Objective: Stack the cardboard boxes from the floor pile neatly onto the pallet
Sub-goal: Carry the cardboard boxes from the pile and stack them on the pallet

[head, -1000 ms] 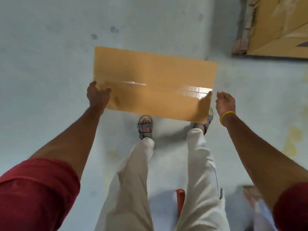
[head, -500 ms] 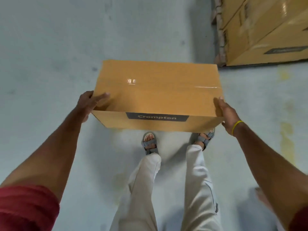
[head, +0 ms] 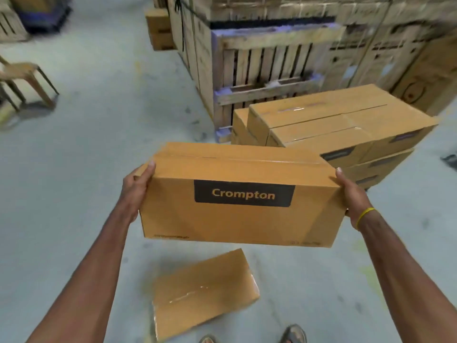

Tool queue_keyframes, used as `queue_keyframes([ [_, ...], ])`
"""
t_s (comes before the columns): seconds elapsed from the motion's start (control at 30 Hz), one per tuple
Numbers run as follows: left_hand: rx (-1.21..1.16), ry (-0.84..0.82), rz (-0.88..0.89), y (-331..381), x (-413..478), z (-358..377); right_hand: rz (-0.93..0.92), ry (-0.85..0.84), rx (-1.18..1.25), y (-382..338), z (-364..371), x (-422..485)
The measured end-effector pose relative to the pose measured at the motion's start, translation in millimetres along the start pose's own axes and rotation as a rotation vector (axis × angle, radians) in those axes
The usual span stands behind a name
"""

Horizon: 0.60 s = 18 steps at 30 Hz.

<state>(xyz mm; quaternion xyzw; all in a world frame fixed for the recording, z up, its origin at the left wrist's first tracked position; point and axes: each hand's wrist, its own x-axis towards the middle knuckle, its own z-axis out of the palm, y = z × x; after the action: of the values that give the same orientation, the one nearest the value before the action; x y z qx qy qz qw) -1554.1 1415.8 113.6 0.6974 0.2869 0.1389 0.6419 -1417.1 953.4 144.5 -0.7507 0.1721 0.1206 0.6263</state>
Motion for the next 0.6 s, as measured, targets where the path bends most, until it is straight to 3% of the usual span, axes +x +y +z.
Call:
queue_keyframes([
  [0.27, 0.060, -0.016, 0.174, 117.4, 0.4, 89.1, -0.087, 0.153, 0.058, -94.7, -116.4, 12.9],
  [0.6, 0.034, -0.029, 0.261, 167.7, -13.4, 246.2, -0.129, 0.215, 0.089, -121.9, -265.5, 76.5],
])
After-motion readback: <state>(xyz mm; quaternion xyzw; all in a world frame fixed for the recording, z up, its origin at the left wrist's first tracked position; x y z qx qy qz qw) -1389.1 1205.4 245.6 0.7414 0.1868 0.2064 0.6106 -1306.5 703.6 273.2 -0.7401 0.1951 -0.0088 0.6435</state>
